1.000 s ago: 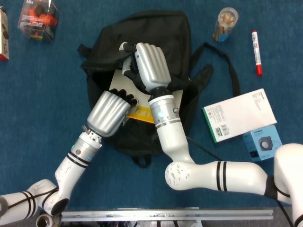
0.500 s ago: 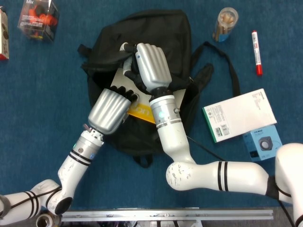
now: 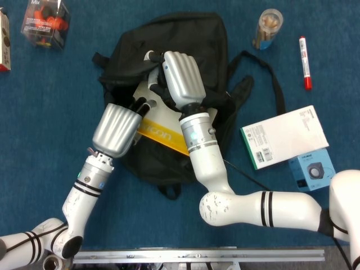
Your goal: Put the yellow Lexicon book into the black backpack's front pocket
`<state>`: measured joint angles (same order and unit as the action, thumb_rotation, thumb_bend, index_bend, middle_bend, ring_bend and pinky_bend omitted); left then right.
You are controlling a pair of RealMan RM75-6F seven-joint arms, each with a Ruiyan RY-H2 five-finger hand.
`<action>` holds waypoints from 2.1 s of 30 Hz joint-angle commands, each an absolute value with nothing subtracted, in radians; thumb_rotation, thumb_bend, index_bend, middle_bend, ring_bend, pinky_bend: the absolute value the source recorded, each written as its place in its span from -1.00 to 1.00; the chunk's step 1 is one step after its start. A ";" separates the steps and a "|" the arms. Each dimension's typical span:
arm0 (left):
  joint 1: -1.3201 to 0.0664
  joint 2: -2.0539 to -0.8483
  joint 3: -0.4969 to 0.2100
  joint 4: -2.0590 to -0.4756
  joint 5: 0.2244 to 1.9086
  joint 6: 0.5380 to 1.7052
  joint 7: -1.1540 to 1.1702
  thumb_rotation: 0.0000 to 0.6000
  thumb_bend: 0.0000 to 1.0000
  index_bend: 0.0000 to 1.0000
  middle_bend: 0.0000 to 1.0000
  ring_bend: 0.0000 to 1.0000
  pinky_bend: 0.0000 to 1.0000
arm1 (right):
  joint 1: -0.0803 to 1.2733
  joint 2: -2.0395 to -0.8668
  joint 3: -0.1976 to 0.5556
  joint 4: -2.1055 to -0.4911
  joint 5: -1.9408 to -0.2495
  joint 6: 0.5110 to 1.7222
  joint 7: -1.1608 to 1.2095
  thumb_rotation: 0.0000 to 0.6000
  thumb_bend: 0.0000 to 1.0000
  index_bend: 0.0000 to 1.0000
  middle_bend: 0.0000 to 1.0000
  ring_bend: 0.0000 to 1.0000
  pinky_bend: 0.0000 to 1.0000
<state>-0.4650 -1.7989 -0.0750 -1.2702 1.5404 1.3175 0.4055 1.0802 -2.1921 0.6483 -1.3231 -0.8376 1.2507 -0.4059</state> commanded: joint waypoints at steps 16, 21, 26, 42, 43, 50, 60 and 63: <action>-0.442 -1.746 -0.081 -1.363 1.437 1.278 0.632 1.00 -0.73 -0.61 -0.45 -0.46 -0.02 | 1.053 -2.170 0.621 -1.350 -0.843 1.239 -0.396 1.00 0.83 0.45 0.10 0.03 0.31; -0.437 -1.716 -0.079 -1.415 1.432 1.280 0.640 1.00 -0.73 -0.61 -0.45 -0.46 -0.04 | 1.046 -2.166 0.614 -1.353 -0.844 1.235 -0.392 1.00 0.83 0.45 0.10 0.03 0.31; -0.448 -1.732 -0.086 -1.427 1.413 1.260 0.670 1.00 -0.73 -0.61 -0.45 -0.46 -0.04 | 1.047 -2.168 0.615 -1.355 -0.846 1.237 -0.391 1.00 0.83 0.45 0.10 0.03 0.31; -0.500 -1.826 -0.124 -1.428 1.363 1.227 0.748 1.00 -0.73 -0.60 -0.45 -0.46 -0.04 | 1.052 -2.181 0.618 -1.336 -0.843 1.233 -0.394 1.00 0.83 0.45 0.10 0.03 0.31; -0.503 -1.833 -0.126 -1.425 1.363 1.227 0.747 1.00 -0.73 -0.59 -0.45 -0.46 -0.04 | 1.052 -2.182 0.618 -1.334 -0.843 1.233 -0.392 1.00 0.83 0.45 0.10 0.03 0.31; -0.518 -1.848 -0.110 -1.417 1.397 1.229 0.706 1.00 -0.73 -0.58 -0.40 -0.43 -0.04 | 1.054 -2.181 0.623 -1.326 -0.841 1.228 -0.393 1.00 0.83 0.45 0.10 0.03 0.31; -0.487 -1.730 -0.081 -1.486 1.386 1.245 0.743 1.00 -0.73 -0.58 -0.42 -0.43 -0.14 | 1.036 -2.158 0.615 -1.345 -0.837 1.222 -0.392 1.00 0.83 0.45 0.10 0.03 0.31; -0.475 -1.692 -0.064 -1.519 1.381 1.249 0.763 1.00 -0.73 -0.54 -0.42 -0.43 -0.15 | 1.030 -2.152 0.612 -1.347 -0.836 1.219 -0.387 1.00 0.83 0.45 0.10 0.03 0.31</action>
<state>-0.4832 -1.7074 -0.0744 -1.5042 1.3854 1.2454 0.7514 1.0302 -2.1527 0.6126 -1.3468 -0.8365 1.2193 -0.3876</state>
